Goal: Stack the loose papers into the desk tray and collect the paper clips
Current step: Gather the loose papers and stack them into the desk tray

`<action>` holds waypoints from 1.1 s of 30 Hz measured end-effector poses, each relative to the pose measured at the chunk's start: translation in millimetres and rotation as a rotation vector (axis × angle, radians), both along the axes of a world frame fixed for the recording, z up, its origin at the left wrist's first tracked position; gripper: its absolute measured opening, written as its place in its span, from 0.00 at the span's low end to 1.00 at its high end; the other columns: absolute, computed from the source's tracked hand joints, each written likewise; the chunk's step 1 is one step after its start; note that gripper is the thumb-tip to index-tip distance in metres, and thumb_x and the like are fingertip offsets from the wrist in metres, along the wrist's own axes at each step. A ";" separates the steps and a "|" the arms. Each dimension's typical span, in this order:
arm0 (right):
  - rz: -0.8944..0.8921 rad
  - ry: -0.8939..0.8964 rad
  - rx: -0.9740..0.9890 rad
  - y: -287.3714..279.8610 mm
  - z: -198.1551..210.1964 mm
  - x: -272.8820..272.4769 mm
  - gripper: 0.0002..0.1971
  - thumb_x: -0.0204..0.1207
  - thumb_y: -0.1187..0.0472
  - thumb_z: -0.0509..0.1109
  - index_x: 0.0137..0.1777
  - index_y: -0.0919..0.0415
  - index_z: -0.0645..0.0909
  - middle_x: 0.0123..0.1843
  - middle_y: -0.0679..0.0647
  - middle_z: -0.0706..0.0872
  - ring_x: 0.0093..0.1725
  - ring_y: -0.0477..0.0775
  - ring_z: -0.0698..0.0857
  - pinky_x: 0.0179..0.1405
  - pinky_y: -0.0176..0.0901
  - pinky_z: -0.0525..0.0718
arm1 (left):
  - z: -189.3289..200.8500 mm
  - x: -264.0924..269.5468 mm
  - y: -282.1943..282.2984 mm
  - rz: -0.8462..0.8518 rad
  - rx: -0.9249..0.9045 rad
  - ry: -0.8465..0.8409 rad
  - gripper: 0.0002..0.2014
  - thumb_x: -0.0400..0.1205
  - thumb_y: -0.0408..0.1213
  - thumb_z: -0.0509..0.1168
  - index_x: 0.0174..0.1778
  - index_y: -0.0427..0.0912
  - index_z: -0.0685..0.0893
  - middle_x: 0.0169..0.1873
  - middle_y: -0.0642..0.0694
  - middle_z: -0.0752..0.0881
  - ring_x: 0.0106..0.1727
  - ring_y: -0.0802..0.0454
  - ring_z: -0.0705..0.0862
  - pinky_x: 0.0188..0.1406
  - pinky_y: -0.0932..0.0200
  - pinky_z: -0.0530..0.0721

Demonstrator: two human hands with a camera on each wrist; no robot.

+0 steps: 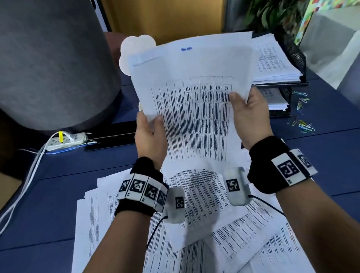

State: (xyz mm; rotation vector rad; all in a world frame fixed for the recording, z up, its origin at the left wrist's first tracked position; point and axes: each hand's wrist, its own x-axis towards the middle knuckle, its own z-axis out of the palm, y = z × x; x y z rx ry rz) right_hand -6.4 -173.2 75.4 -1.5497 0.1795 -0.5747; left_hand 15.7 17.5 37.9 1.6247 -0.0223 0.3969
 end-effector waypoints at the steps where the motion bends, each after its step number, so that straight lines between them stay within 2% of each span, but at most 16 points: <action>1: 0.012 0.019 -0.007 1.4 -3.2 -1.4 0.08 0.82 0.67 0.64 0.58 0.57 0.75 0.49 0.44 0.85 0.45 0.32 0.83 0.51 0.29 0.80 | -4.3 -1.2 -0.7 -0.004 0.007 0.011 0.09 0.85 0.31 0.60 0.58 0.30 0.74 0.39 0.59 0.80 0.34 0.75 0.78 0.40 0.76 0.76; 4: 0.021 0.101 0.047 3.1 -24.9 -7.1 0.12 0.80 0.68 0.66 0.59 0.54 0.75 0.50 0.45 0.86 0.48 0.39 0.85 0.54 0.34 0.82 | -27.0 -5.1 -4.4 -0.034 0.001 0.104 0.09 0.85 0.31 0.59 0.60 0.36 0.73 0.42 0.59 0.80 0.36 0.79 0.79 0.39 0.79 0.76; 6: -0.004 0.146 0.120 2.0 -41.4 -11.5 0.12 0.78 0.71 0.66 0.56 0.55 0.76 0.47 0.45 0.86 0.45 0.42 0.85 0.50 0.35 0.83 | -40.7 -8.5 -6.3 -0.066 -0.041 0.185 0.11 0.86 0.31 0.59 0.63 0.38 0.72 0.44 0.57 0.81 0.37 0.77 0.80 0.40 0.75 0.77; 10: 0.021 0.280 0.178 -3.0 -69.7 -17.5 0.14 0.76 0.76 0.63 0.56 0.58 0.75 0.44 0.49 0.85 0.43 0.48 0.82 0.44 0.36 0.79 | -58.4 -13.3 -11.2 -0.211 -0.090 0.392 0.18 0.85 0.32 0.60 0.71 0.38 0.69 0.55 0.49 0.82 0.56 0.54 0.80 0.58 0.61 0.78; 13: 0.024 0.322 0.129 -8.4 -82.1 -19.3 0.15 0.77 0.77 0.61 0.56 0.57 0.75 0.46 0.48 0.86 0.44 0.49 0.83 0.48 0.40 0.80 | -55.8 -16.1 -12.0 -0.244 -0.099 0.375 0.15 0.83 0.27 0.63 0.65 0.41 0.73 0.48 0.54 0.84 0.48 0.60 0.83 0.51 0.65 0.82; 15: 0.023 0.317 0.094 -13.0 -83.5 -18.3 0.16 0.76 0.77 0.61 0.51 0.54 0.77 0.46 0.50 0.86 0.45 0.50 0.84 0.50 0.43 0.81 | -46.9 -9.9 -9.9 -0.206 -0.128 0.311 0.14 0.82 0.25 0.64 0.62 0.39 0.75 0.45 0.53 0.85 0.41 0.68 0.85 0.45 0.70 0.84; 16: 0.028 0.313 0.088 -15.1 -82.7 -17.6 0.16 0.75 0.78 0.62 0.49 0.53 0.77 0.46 0.51 0.86 0.45 0.52 0.84 0.50 0.44 0.81 | -44.1 -3.6 -7.5 -0.172 -0.136 0.277 0.13 0.81 0.25 0.64 0.60 0.38 0.76 0.44 0.52 0.85 0.38 0.69 0.84 0.45 0.68 0.84; 18: 0.052 0.311 0.098 -17.2 -81.1 -15.5 0.16 0.75 0.78 0.63 0.50 0.55 0.77 0.45 0.50 0.86 0.45 0.52 0.84 0.49 0.43 0.82 | -33.7 4.6 -6.1 -0.155 -0.157 0.241 0.09 0.81 0.26 0.66 0.55 0.37 0.76 0.39 0.47 0.84 0.40 0.66 0.85 0.51 0.60 0.82; 20: 0.071 0.293 0.117 -16.2 -79.7 -14.0 0.16 0.76 0.78 0.63 0.55 0.57 0.75 0.46 0.48 0.86 0.45 0.49 0.85 0.49 0.39 0.83 | -27.7 8.3 -8.8 -0.172 -0.158 0.224 0.13 0.81 0.30 0.67 0.58 0.31 0.75 0.40 0.36 0.83 0.44 0.60 0.85 0.56 0.56 0.80; 21: 0.062 0.273 0.119 -14.9 -78.1 -14.1 0.16 0.77 0.78 0.63 0.57 0.57 0.75 0.46 0.48 0.86 0.45 0.47 0.85 0.48 0.36 0.83 | -25.6 7.8 -11.4 -0.177 -0.134 0.202 0.12 0.82 0.31 0.65 0.59 0.32 0.74 0.37 0.37 0.82 0.42 0.62 0.84 0.54 0.57 0.80; 22: 0.044 0.245 0.117 -13.7 -76.2 -13.8 0.16 0.77 0.78 0.62 0.58 0.58 0.74 0.46 0.47 0.85 0.43 0.45 0.84 0.45 0.31 0.83 | -25.0 8.2 -13.9 -0.170 -0.106 0.167 0.08 0.83 0.31 0.63 0.57 0.36 0.75 0.34 0.45 0.83 0.40 0.65 0.82 0.52 0.59 0.79; 24: 0.012 0.185 0.106 -12.4 -71.6 -11.8 0.17 0.77 0.79 0.61 0.59 0.59 0.73 0.46 0.46 0.85 0.41 0.39 0.84 0.39 0.23 0.82 | -21.6 9.2 -19.3 -0.143 -0.071 0.112 0.06 0.85 0.31 0.61 0.56 0.42 0.75 0.41 0.57 0.84 0.41 0.66 0.81 0.50 0.63 0.80; 26: 0.015 0.149 0.080 -12.3 -68.1 -9.7 0.17 0.77 0.79 0.61 0.59 0.60 0.72 0.46 0.44 0.85 0.42 0.36 0.84 0.40 0.22 0.82 | -19.6 9.5 -23.5 -0.121 -0.055 0.081 0.07 0.85 0.30 0.59 0.57 0.44 0.73 0.46 0.58 0.84 0.42 0.69 0.81 0.48 0.69 0.80; 29: 0.021 0.170 0.048 -13.0 -72.6 -8.7 0.16 0.77 0.80 0.60 0.58 0.62 0.72 0.45 0.45 0.85 0.38 0.32 0.85 0.39 0.23 0.82 | -26.7 7.9 -28.5 -0.116 -0.059 0.097 0.13 0.85 0.29 0.58 0.65 0.38 0.71 0.49 0.55 0.84 0.45 0.68 0.82 0.49 0.71 0.80; 31: 0.023 0.227 0.038 -12.1 -80.3 -11.5 0.16 0.77 0.80 0.58 0.58 0.61 0.71 0.45 0.47 0.85 0.38 0.37 0.85 0.37 0.26 0.83 | -36.6 5.3 -30.5 -0.109 -0.045 0.154 0.15 0.85 0.29 0.59 0.67 0.36 0.70 0.45 0.57 0.84 0.39 0.71 0.82 0.43 0.73 0.80; 33: 0.017 0.285 0.006 -11.1 -91.2 -13.5 0.17 0.78 0.78 0.56 0.58 0.57 0.70 0.50 0.51 0.85 0.45 0.48 0.84 0.44 0.34 0.83 | -49.3 4.8 -30.8 -0.101 -0.017 0.202 0.14 0.85 0.29 0.58 0.67 0.36 0.71 0.44 0.56 0.83 0.39 0.70 0.81 0.43 0.70 0.80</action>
